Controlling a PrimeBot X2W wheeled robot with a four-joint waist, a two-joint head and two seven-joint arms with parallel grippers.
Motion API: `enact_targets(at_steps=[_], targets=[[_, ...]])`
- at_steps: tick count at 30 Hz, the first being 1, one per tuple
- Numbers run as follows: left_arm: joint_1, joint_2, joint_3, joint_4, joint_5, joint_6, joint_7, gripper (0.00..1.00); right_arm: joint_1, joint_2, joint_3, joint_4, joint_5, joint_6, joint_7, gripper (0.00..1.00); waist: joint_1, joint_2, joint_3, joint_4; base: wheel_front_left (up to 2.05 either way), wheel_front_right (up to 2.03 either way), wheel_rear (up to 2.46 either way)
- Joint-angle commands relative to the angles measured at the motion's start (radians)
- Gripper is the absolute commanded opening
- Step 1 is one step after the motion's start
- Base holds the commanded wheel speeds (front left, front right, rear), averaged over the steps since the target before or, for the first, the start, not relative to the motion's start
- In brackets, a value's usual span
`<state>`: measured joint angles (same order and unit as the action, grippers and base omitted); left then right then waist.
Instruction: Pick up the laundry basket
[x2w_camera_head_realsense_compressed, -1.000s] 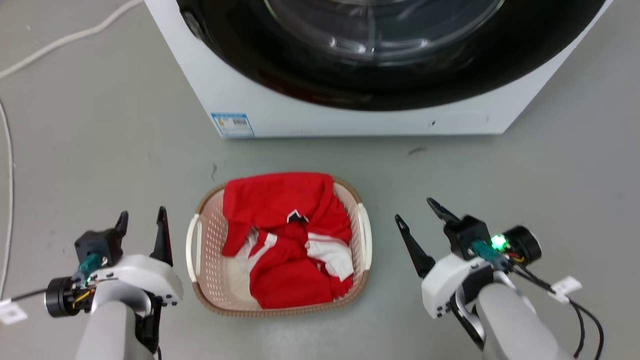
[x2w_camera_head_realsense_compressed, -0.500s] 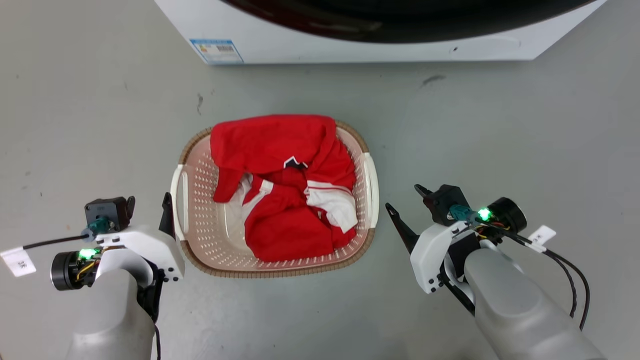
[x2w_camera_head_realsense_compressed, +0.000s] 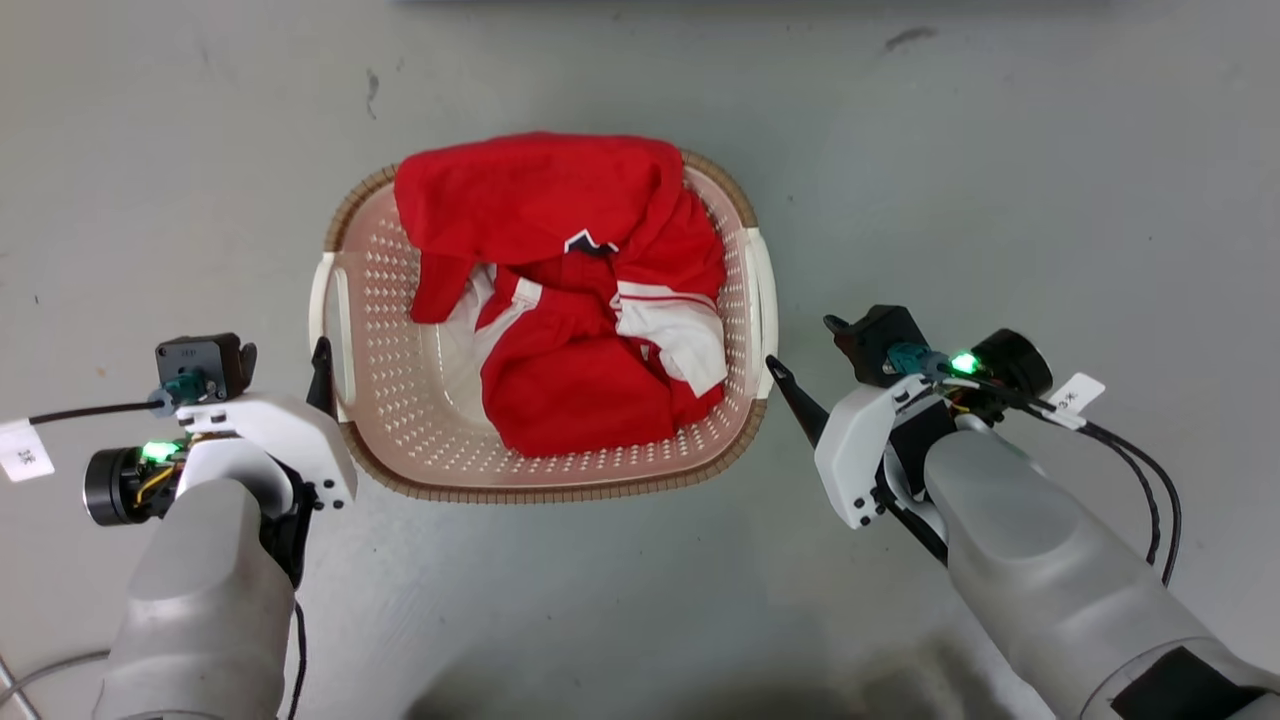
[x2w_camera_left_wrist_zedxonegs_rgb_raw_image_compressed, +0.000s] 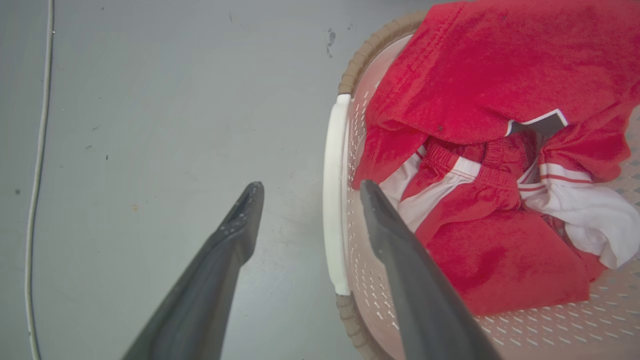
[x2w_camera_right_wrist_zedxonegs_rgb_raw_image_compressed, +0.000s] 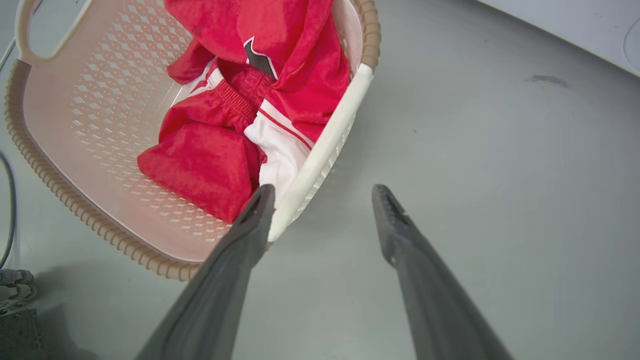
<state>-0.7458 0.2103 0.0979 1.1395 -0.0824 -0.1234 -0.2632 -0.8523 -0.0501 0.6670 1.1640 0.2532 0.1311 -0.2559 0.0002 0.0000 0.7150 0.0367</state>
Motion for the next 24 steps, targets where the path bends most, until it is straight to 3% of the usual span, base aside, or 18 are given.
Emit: enact_targets(at_steps=[1, 23, 24], targets=[[-0.021, 0.004, -0.005, 0.007, 0.000, -0.001, -0.003, 1.00, -0.022, 0.000, 0.010, 0.004, 0.009, -0.001, 0.002, 1.00, -0.0002, 0.0000, 0.029, 0.003, 0.00, 0.00, 0.00], [-0.144, -0.036, -0.078, 0.075, 0.011, 0.001, -0.002, 1.00, -0.152, -0.002, 0.093, 0.084, 0.075, -0.001, 0.004, 1.00, -0.0002, 0.0000, 0.173, 0.036, 0.00, 0.00, 0.00], [-0.149, -0.039, -0.081, 0.084, 0.011, 0.000, -0.003, 0.86, -0.152, -0.002, 0.095, 0.087, 0.077, -0.001, 0.008, 1.00, -0.0002, 0.0000, 0.175, 0.037, 0.00, 0.00, 0.00]])
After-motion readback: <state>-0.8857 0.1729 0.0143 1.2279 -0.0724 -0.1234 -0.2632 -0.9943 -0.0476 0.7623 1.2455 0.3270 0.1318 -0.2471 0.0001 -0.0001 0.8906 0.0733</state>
